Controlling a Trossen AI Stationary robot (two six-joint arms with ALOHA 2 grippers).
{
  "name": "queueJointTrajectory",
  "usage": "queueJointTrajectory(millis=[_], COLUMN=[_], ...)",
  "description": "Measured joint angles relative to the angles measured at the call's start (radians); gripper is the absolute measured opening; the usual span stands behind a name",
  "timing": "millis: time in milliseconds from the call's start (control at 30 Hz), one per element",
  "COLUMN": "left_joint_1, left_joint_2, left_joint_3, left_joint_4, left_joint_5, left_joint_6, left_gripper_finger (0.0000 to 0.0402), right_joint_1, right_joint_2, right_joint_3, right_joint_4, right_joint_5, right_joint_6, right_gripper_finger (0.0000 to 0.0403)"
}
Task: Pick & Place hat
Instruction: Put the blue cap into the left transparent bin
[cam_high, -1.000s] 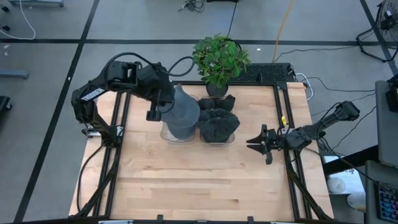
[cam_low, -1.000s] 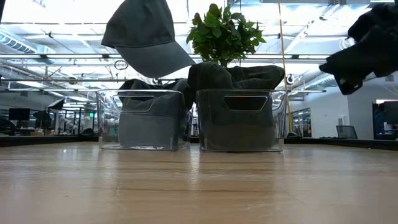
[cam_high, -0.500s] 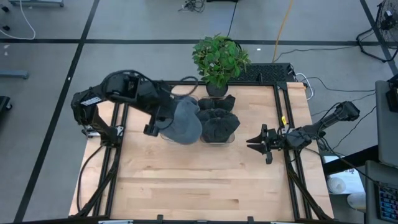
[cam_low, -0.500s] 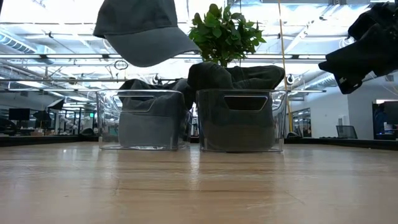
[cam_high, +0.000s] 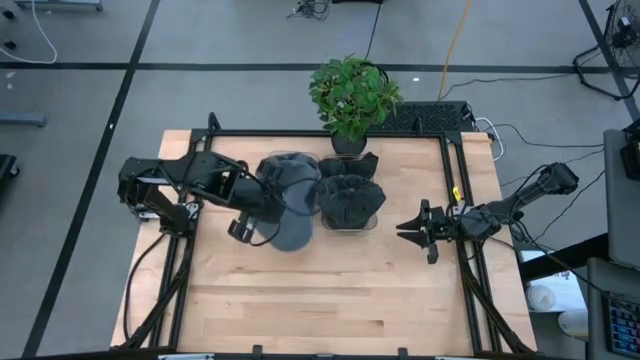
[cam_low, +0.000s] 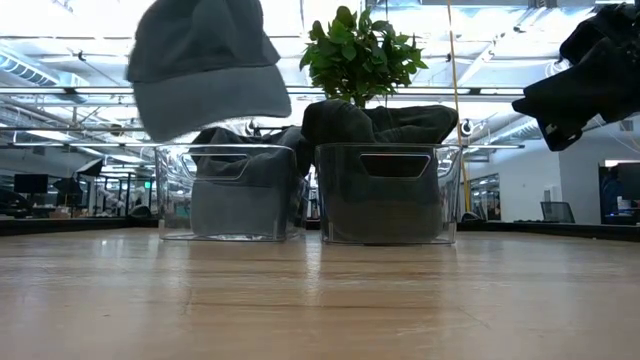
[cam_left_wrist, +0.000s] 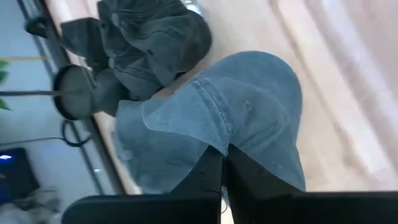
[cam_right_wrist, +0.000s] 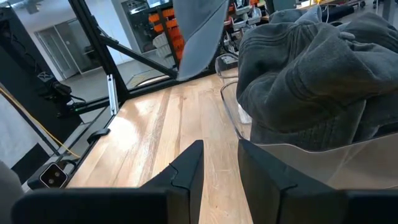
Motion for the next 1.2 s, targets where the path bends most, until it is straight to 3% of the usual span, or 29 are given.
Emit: queueJointTrajectory(millis=[267, 567, 833, 1200], left_joint_1=[0.035, 0.149, 0.196, 0.182], left_joint_2=[-0.014, -0.012, 0.014, 0.012], left_joint_3=[0.0, 0.0, -0.028, -0.266], left_joint_4=[0.0, 0.011, 0.009, 0.146], left_joint_5=[-0.139, -0.172, -0.084, -0.039], left_joint_6=[0.234, 0.444, 0.399, 0.376], left_gripper_finger=[0.0003, 0.0003, 0.0003, 0.0003], right_joint_1=[0.0, 0.0, 0.0, 0.0], right_joint_2=[0.0, 0.0, 0.0, 0.0], right_joint_3=[0.0, 0.0, 0.0, 0.0], right_joint_4=[0.0, 0.0, 0.0, 0.0], right_joint_5=[0.0, 0.0, 0.0, 0.0], right_joint_6=[0.0, 0.0, 0.0, 0.0], right_gripper_finger=[0.0089, 0.0089, 0.0089, 0.0089])
